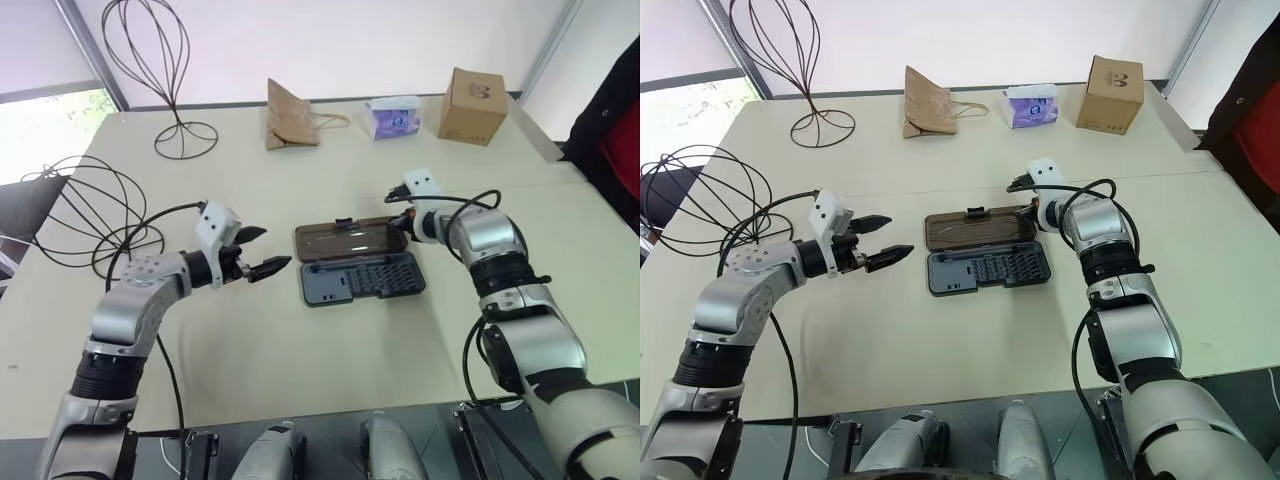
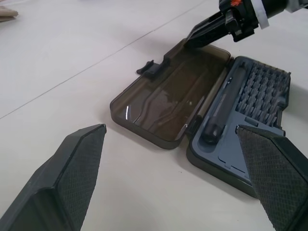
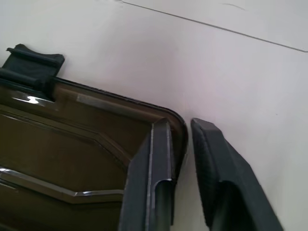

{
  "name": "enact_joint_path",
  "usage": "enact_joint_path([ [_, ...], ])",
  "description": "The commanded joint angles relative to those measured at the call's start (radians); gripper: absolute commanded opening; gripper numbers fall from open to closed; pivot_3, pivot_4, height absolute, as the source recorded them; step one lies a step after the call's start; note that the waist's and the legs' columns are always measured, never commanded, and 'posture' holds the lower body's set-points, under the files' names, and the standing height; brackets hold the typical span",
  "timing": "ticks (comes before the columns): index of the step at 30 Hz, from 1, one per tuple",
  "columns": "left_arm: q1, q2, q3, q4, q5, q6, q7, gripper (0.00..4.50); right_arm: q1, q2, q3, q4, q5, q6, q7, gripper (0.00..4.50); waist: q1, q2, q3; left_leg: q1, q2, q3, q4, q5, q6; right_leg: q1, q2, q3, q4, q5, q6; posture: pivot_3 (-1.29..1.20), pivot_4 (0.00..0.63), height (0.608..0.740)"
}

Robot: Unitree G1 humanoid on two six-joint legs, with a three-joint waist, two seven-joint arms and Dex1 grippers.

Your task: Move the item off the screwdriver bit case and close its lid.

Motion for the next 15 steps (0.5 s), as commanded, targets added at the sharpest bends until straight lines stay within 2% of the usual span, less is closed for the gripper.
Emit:
enact_joint_path([
  [1,-0.004,0.007,0.016,-0.038,-0.003,-0.014,0.005,4.50,0.046,-0.012,-0.003,-0.055,0.001,0.086,0.012,0.66,0.002,0.000,0.000,0.000,0.000,0.000,0.000,0.000,0.000,0.000,0.000,0.000,0.000,0.000,0.000,0.00,0.150,0.740],
  [11,-0.016,0.004,0.001,-0.006,0.012,-0.037,-0.004,4.50,0.204,-0.051,-0.126,-0.512,0.123,0.512,0.000,0.66,0.007,0.000,0.000,-0.001,0.000,-0.001,-0.001,0.000,0.000,0.000,0.000,0.000,0.000,0.000,0.000,0.00,0.150,0.740],
  [15,-0.031,-0.003,-0.009,0.014,0.018,-0.047,-0.012,4.50,0.239,-0.047,-0.131,-0.556,0.125,0.520,-0.025,0.66,0.009,0.000,0.000,-0.001,0.000,-0.001,-0.001,0.000,0.000,0.000,0.000,0.000,0.000,0.000,0.000,0.00,0.150,0.740],
])
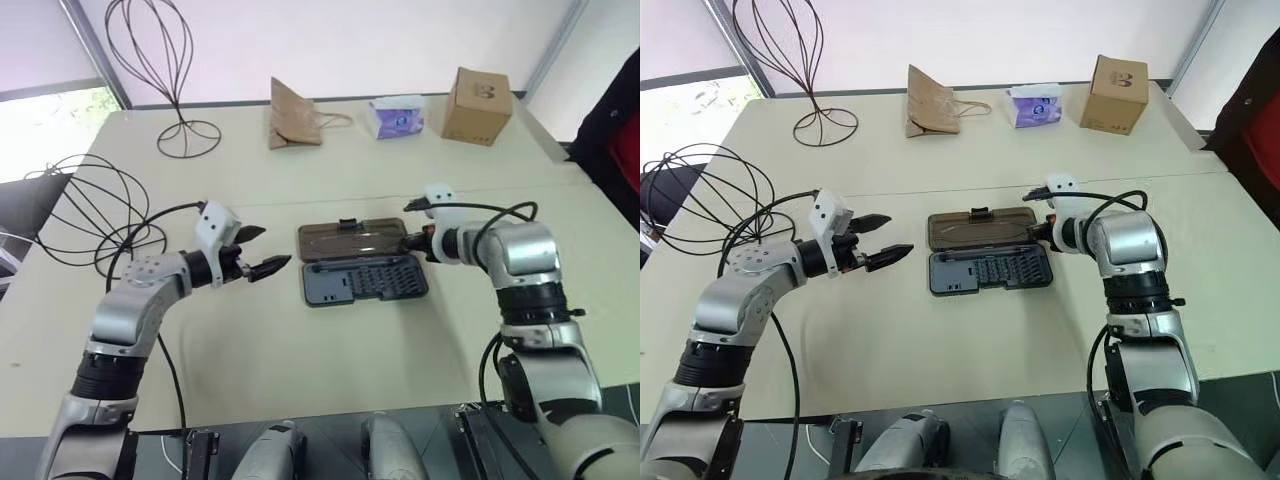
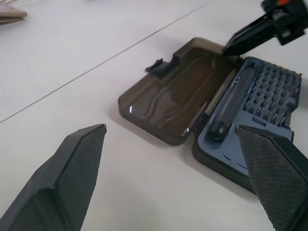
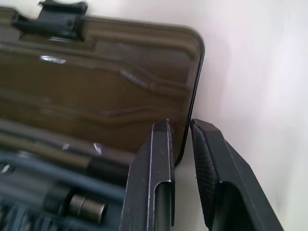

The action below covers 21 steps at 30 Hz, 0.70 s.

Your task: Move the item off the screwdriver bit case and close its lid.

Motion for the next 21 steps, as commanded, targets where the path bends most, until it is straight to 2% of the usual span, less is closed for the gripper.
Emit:
enact_joint_path([
  [1,-0.034,-0.004,-0.009,0.003,0.009,-0.027,-0.010,4.50,0.014,0.006,0.004,0.009,0.003,-0.003,-0.024,0.66,0.001,0.000,0.000,0.000,0.000,0.000,0.000,0.000,0.000,0.000,0.000,0.000,0.000,0.000,0.000,0.00,0.150,0.740],
  [8,-0.045,-0.005,-0.015,0.018,0.013,-0.037,-0.018,4.50,-0.053,0.034,0.024,0.178,-0.004,-0.098,-0.039,0.66,-0.004,0.000,0.000,0.000,0.000,0.000,0.000,0.000,0.000,0.000,0.000,0.000,-0.001,0.000,0.000,0.00,0.150,0.740],
  [10,-0.042,-0.004,-0.014,0.016,0.013,-0.038,-0.017,4.50,-0.057,0.042,0.029,0.214,-0.001,-0.118,-0.033,0.11,-0.006,0.000,0.000,0.000,0.000,0.000,0.000,0.000,0.000,0.000,0.000,0.000,-0.001,0.000,0.000,0.00,0.150,0.740],
  [13,-0.037,-0.004,-0.012,0.010,0.012,-0.038,-0.013,4.50,-0.059,0.046,0.035,0.241,0.007,-0.120,-0.016,0.01,-0.007,-0.001,0.000,0.000,0.000,0.000,0.000,0.000,0.000,0.000,0.000,0.000,-0.001,0.000,0.000,0.00,0.150,0.740],
  [16,-0.032,-0.003,-0.010,0.006,0.011,-0.038,-0.011,4.50,-0.053,0.036,0.051,0.222,0.015,-0.099,0.007,0.01,-0.007,-0.001,-0.001,0.001,0.000,0.000,0.000,0.000,0.000,0.000,0.000,0.000,-0.001,0.000,0.000,0.00,0.150,0.740],
  [21,-0.012,-0.001,-0.004,-0.008,0.008,-0.039,-0.007,4.50,-0.024,0.029,0.009,0.070,0.043,0.054,-0.014,0.01,-0.005,-0.001,-0.001,0.001,0.000,0.000,-0.001,0.000,0.000,0.000,0.000,0.000,0.000,0.000,0.000,0.00,0.150,0.740],
])
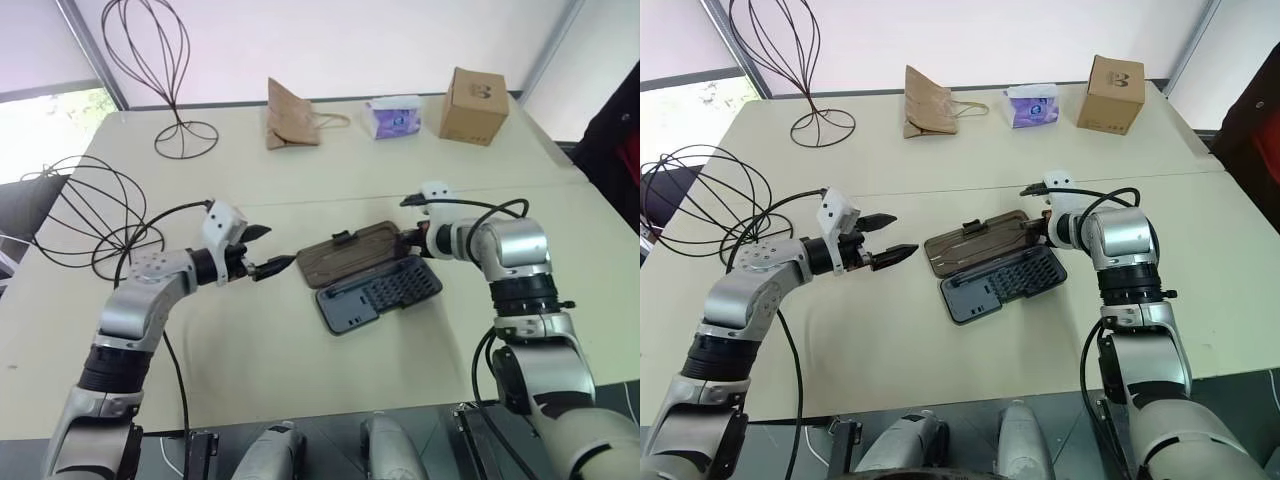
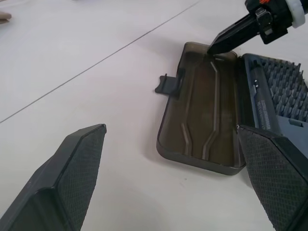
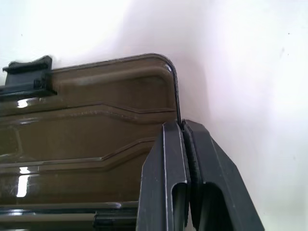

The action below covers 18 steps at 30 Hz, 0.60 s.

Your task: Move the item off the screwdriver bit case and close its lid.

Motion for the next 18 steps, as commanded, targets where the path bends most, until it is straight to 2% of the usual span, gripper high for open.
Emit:
enact_joint_path([
  [1,0.013,0.009,0.023,-0.041,0.000,-0.022,0.004,4.50,0.050,0.012,-0.030,-0.110,0.040,0.165,-0.022,0.01,0.001,0.000,0.000,0.000,0.000,0.000,0.000,0.000,0.000,0.000,0.000,0.000,0.000,0.000,0.000,0.00,0.150,0.740],
  [6,0.023,0.007,0.022,-0.046,0.001,-0.026,0.008,4.50,0.111,0.099,-0.164,-0.344,0.044,0.368,-0.131,0.01,0.006,0.000,0.000,-0.002,0.000,0.000,-0.001,0.000,0.000,-0.001,0.000,0.000,0.000,0.000,0.000,0.00,0.150,0.740],
  [10,0.021,0.002,0.015,-0.042,0.000,-0.028,0.007,4.50,0.180,0.217,-0.259,-0.495,0.067,0.373,-0.267,0.01,0.005,0.000,0.000,-0.002,0.000,0.000,-0.001,0.000,0.000,-0.002,0.000,0.000,0.001,0.000,0.000,0.00,0.150,0.740],
  [14,0.013,-0.002,0.003,-0.026,0.006,-0.037,-0.001,4.50,0.173,0.420,-0.407,-0.594,-0.012,0.373,-0.473,0.01,-0.003,0.000,0.000,-0.002,0.000,0.000,-0.002,0.000,0.000,-0.004,0.000,0.000,0.002,0.000,0.000,0.00,0.150,0.740],
  [18,-0.007,-0.009,-0.010,-0.006,0.011,-0.046,-0.010,4.50,0.139,0.498,-0.475,-0.623,-0.025,0.373,-0.574,0.01,-0.003,0.001,0.000,-0.002,0.000,0.001,-0.002,0.000,0.000,-0.005,0.000,0.001,0.004,0.000,0.000,0.00,0.150,0.740],
])
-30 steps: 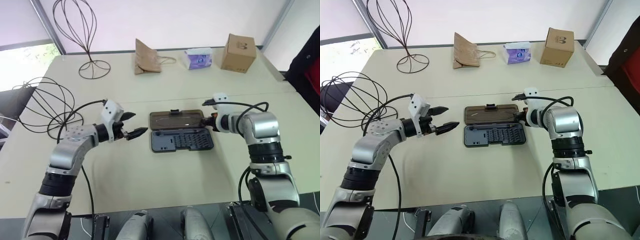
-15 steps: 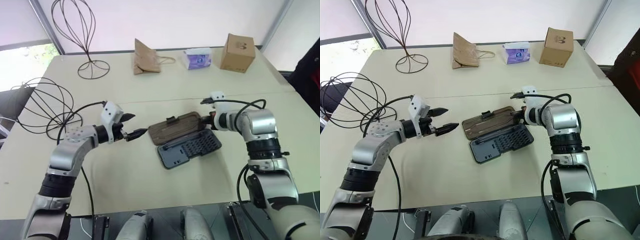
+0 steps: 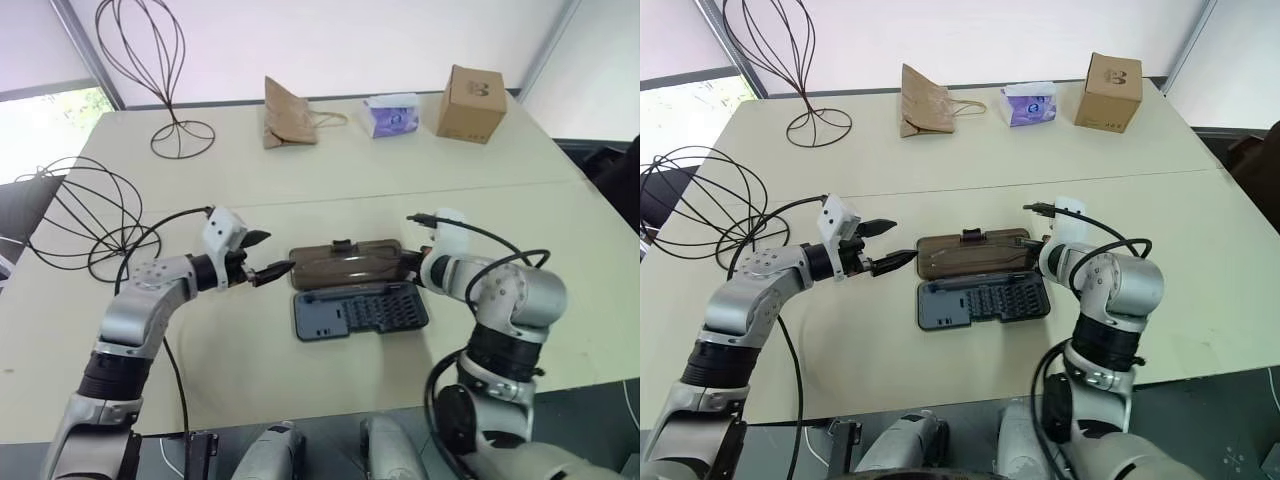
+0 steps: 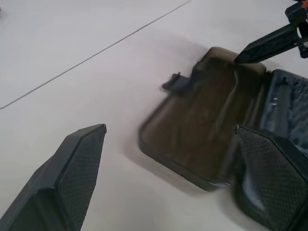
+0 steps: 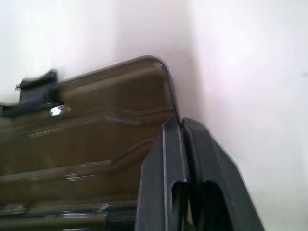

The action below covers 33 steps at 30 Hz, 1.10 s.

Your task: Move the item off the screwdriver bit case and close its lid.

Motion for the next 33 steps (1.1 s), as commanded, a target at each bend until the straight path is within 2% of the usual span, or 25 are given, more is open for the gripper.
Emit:
enact_joint_path([
  [1,-0.031,0.000,-0.001,0.002,0.010,-0.024,-0.012,4.50,-0.031,0.033,-0.042,-0.049,0.013,0.007,-0.070,0.01,0.001,0.000,0.000,0.000,0.000,0.000,0.000,0.000,0.000,0.000,0.000,0.000,0.000,0.000,0.000,0.00,0.150,0.740],
  [12,-0.055,-0.015,-0.007,0.037,0.030,-0.038,-0.033,4.50,0.050,-0.048,0.050,-0.083,0.274,0.007,-0.124,0.01,0.000,0.001,0.001,0.000,0.000,0.000,0.000,0.000,0.000,0.000,0.000,0.001,0.000,0.000,0.000,0.00,0.150,0.740],
  [25,-0.043,-0.018,0.001,0.022,0.035,-0.030,-0.029,4.50,0.060,-0.089,0.032,-0.045,0.577,0.007,-0.384,0.01,0.001,0.001,0.001,0.000,0.000,0.000,0.000,0.000,0.000,0.000,0.000,0.001,-0.001,0.000,0.000,0.00,0.150,0.740],
  [26,-0.042,-0.017,0.001,0.021,0.035,-0.030,-0.029,4.50,0.063,-0.089,0.030,-0.043,0.602,0.007,-0.406,0.59,0.000,0.001,0.001,0.000,0.000,0.000,0.000,0.000,0.000,0.000,0.000,0.001,0.000,0.000,0.000,0.00,0.150,0.740],
  [28,-0.042,-0.018,0.000,0.021,0.035,-0.029,-0.029,4.50,0.070,-0.097,0.028,-0.037,0.649,0.007,-0.450,1.36,0.001,0.001,0.001,0.000,0.000,0.000,0.000,0.000,0.000,0.000,0.000,0.001,-0.001,0.000,0.000,0.00,0.150,0.740],
  [33,-0.044,-0.019,-0.001,0.023,0.037,-0.029,-0.031,4.50,0.068,-0.125,0.021,-0.012,0.762,0.007,-0.543,3.94,0.001,0.001,0.001,0.000,0.000,0.000,0.000,0.000,0.000,0.000,0.000,0.001,-0.001,0.000,0.000,0.00,0.150,0.740],
])
